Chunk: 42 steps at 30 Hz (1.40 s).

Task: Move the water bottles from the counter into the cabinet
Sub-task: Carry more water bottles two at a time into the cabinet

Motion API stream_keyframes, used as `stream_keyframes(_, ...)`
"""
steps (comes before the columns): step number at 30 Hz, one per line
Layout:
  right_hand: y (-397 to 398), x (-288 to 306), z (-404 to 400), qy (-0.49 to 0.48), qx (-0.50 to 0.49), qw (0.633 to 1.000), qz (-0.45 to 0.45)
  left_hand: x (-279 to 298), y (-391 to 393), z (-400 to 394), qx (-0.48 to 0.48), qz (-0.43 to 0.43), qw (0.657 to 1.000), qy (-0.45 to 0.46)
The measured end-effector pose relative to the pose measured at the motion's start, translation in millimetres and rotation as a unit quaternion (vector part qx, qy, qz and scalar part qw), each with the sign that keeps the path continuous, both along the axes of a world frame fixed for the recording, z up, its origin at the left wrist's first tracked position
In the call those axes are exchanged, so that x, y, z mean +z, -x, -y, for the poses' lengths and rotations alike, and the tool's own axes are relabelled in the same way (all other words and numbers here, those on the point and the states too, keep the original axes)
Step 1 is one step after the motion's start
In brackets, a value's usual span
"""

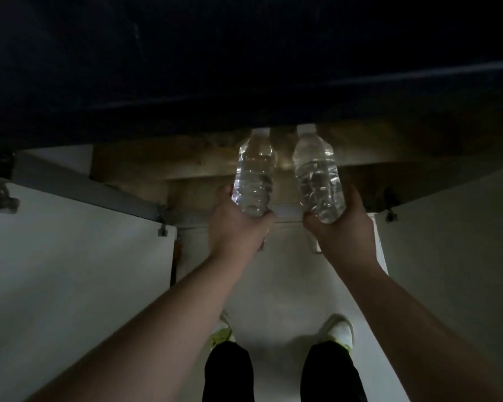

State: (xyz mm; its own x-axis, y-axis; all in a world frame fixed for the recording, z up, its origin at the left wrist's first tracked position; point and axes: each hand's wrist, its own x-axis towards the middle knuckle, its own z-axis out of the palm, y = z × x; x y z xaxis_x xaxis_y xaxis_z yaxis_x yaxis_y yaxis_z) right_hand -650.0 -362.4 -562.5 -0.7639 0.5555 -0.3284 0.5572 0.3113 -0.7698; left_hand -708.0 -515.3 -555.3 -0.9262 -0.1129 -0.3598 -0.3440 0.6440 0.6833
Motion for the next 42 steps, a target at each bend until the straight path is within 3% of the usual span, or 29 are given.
stream_keyframes(8,37.0,-18.9,-1.0,-0.052,0.045,0.997,-0.019,-25.0,32.0,-28.0,0.062,-0.023,0.998,-0.022)
stream_keyframes(16,76.3,-34.6,-6.0,-0.061,0.081,0.994,-0.041,-38.5,67.1,-25.8,0.031,-0.018,0.998,0.05)
stream_keyframes(24,96.4,-36.1,-11.9,-0.113,0.097,0.988,-0.032,-46.7,73.0,-26.6,0.029,-0.043,0.997,-0.051)
stream_keyframes(32,63.1,-36.4,-19.0,0.023,0.109,0.987,-0.12,-45.2,33.3,10.2,-0.089,-0.019,0.979,-0.181)
stream_keyframes(35,32.6,-43.8,-19.8,0.011,0.112,0.99,-0.085,-50.0,30.2,14.9,-0.126,-0.03,0.983,-0.133)
stream_keyframes(38,17.4,-48.5,-18.3,-0.044,0.095,0.99,-0.091,-51.0,31.6,17.8,-0.152,-0.121,0.981,-0.012)
stream_keyframes(42,33.5,-51.2,-13.9,-0.094,0.107,0.981,-0.132,-50.7,40.2,16.2,-0.213,-0.263,0.932,0.13)
